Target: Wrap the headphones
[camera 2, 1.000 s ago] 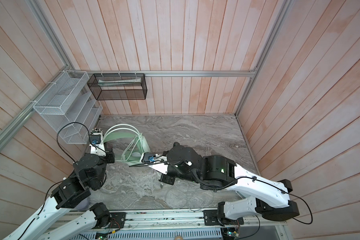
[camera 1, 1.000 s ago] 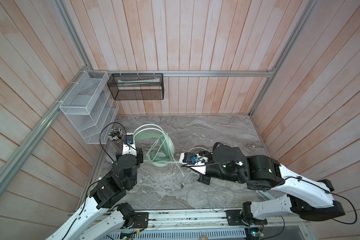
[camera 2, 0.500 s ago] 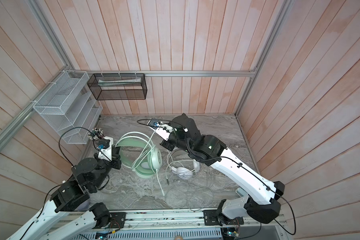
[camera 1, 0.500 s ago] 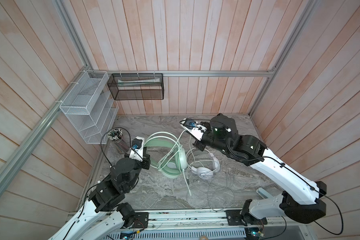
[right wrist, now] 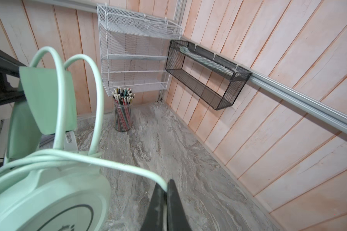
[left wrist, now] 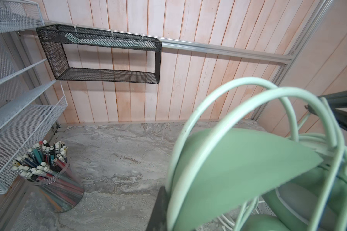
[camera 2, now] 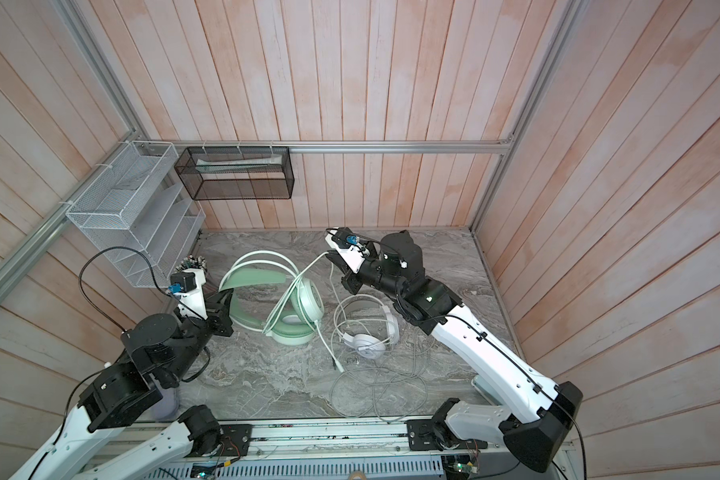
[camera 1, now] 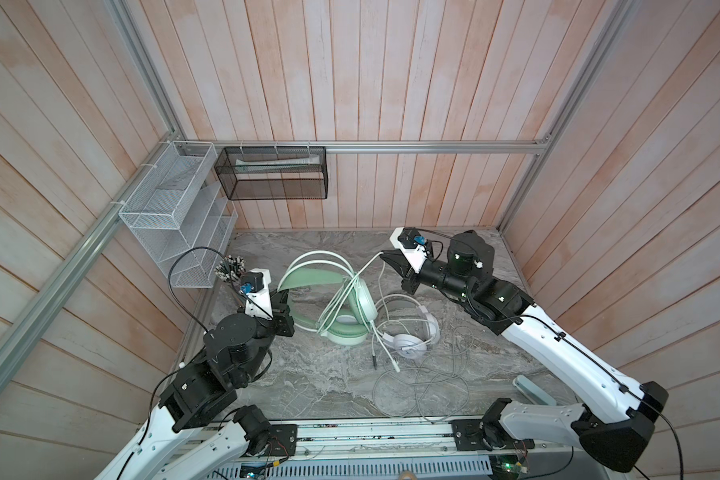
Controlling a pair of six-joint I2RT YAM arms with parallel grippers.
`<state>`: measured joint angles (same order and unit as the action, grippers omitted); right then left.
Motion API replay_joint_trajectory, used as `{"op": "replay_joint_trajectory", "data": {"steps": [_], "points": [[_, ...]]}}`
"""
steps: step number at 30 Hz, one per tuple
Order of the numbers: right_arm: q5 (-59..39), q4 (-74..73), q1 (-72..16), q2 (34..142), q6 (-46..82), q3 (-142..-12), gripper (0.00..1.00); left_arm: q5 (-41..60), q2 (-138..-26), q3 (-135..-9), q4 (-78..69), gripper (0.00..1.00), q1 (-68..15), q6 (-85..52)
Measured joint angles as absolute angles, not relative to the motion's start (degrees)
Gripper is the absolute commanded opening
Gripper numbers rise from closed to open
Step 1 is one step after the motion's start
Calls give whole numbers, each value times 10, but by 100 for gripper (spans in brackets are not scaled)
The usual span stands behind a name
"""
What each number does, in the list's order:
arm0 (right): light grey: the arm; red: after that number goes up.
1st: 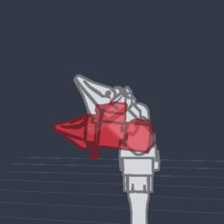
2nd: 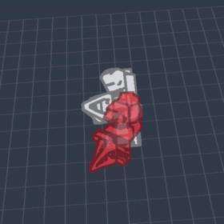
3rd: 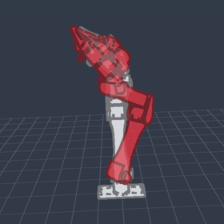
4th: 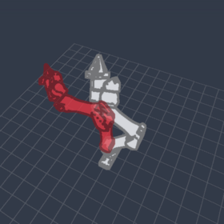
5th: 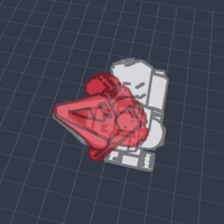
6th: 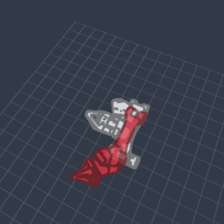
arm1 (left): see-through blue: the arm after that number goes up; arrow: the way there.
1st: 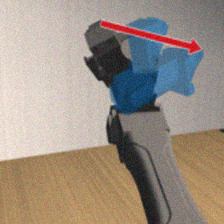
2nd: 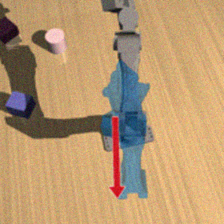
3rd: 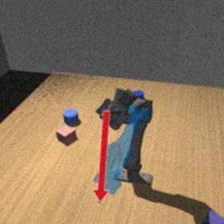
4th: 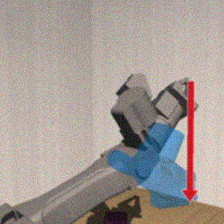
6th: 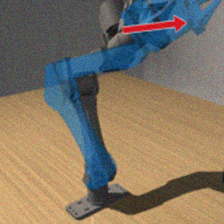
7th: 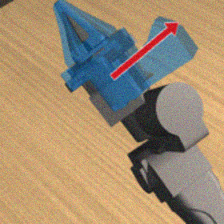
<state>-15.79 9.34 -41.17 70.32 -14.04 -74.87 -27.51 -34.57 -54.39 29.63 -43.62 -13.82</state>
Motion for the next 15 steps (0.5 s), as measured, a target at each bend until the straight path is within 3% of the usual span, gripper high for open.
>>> {"op": "replay_joint_trajectory", "data": {"steps": [8,15], "points": [[-218,33,-399,735,-98,-747,1,-214,-357,-550,302,0,-434,-215],[-244,-50,-396,751,-56,-685,19,-177,-367,-568,309,0,-434,-295]]}}
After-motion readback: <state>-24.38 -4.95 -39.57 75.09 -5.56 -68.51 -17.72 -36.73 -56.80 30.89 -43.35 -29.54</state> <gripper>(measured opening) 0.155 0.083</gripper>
